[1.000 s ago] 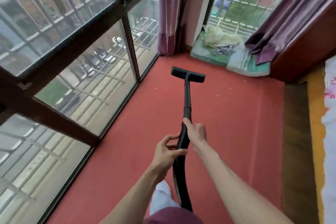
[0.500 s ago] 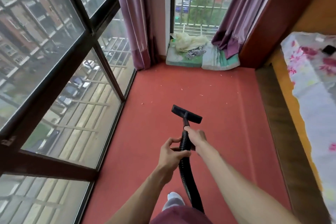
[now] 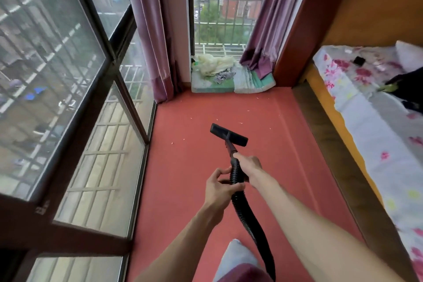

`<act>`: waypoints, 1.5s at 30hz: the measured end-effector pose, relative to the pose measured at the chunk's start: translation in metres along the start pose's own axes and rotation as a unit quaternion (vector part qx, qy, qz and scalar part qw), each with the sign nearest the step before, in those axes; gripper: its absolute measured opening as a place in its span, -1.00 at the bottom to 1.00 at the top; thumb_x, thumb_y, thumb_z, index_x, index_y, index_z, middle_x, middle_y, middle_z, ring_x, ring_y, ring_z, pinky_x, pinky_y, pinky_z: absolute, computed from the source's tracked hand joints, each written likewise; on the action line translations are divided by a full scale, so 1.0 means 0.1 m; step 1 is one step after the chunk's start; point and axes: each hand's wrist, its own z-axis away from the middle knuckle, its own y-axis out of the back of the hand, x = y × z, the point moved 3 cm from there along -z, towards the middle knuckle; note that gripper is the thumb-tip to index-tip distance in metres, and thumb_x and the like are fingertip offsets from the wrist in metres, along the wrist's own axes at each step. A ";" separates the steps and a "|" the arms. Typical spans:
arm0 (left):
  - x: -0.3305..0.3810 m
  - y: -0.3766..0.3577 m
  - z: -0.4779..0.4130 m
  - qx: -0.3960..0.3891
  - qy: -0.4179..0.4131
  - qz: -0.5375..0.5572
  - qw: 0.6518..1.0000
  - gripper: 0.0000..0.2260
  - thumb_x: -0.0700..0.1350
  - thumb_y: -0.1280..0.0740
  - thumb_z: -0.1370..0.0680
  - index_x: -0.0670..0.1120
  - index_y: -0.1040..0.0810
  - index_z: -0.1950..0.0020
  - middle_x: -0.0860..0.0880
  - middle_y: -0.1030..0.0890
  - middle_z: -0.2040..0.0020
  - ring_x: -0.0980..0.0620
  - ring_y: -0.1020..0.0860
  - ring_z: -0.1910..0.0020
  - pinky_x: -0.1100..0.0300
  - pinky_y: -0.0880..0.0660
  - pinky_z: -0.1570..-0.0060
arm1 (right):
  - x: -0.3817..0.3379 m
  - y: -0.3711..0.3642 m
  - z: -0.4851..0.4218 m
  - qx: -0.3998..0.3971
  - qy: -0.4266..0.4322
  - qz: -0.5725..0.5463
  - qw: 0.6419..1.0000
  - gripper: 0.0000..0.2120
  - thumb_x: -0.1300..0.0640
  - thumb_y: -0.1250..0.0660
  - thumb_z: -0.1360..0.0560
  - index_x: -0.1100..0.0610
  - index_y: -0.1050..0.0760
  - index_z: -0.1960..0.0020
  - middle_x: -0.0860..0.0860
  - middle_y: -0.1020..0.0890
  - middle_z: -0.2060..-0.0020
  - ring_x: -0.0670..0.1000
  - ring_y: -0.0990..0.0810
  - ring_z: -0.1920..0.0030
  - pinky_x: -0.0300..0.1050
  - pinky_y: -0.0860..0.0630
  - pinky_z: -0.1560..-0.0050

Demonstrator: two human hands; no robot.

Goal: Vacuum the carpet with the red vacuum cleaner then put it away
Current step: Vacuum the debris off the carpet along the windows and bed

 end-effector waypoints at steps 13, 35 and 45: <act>0.56 0.30 -0.46 0.034 -0.078 -0.072 0.994 -0.60 -0.23 -0.59 -0.33 -0.04 -0.51 -0.07 -0.07 -0.66 0.07 0.01 -0.66 0.21 0.07 -0.64 0.11 | -0.73 -0.38 -0.23 -0.068 0.012 -0.058 0.996 -0.73 0.02 -0.41 -0.47 0.19 -0.58 -0.04 0.14 -0.68 0.10 0.13 -0.68 0.14 -0.08 -0.62 0.18; 0.63 1.06 -1.92 0.092 0.079 -0.025 0.992 -0.60 -0.27 -0.54 -0.31 -0.02 -0.48 -0.03 -0.17 -0.71 0.10 -0.03 -0.66 0.26 0.06 -0.61 0.20 | -1.24 -1.65 -1.45 -0.086 -0.055 0.083 0.991 -0.71 -0.01 -0.37 -0.46 0.20 -0.58 -0.02 0.13 -0.67 0.09 0.11 -0.62 0.18 -0.13 -0.54 0.22; 0.58 1.81 -2.51 0.087 0.176 0.019 0.980 -0.61 -0.30 -0.52 -0.29 -0.07 -0.54 -0.06 -0.18 -0.70 0.12 -0.03 -0.62 0.31 0.09 -0.58 0.25 | -1.27 -2.55 -1.89 -0.077 -0.131 0.141 0.978 -0.73 0.03 -0.34 -0.48 0.20 -0.57 -0.05 0.16 -0.66 0.03 0.17 -0.66 0.05 0.00 -0.59 0.08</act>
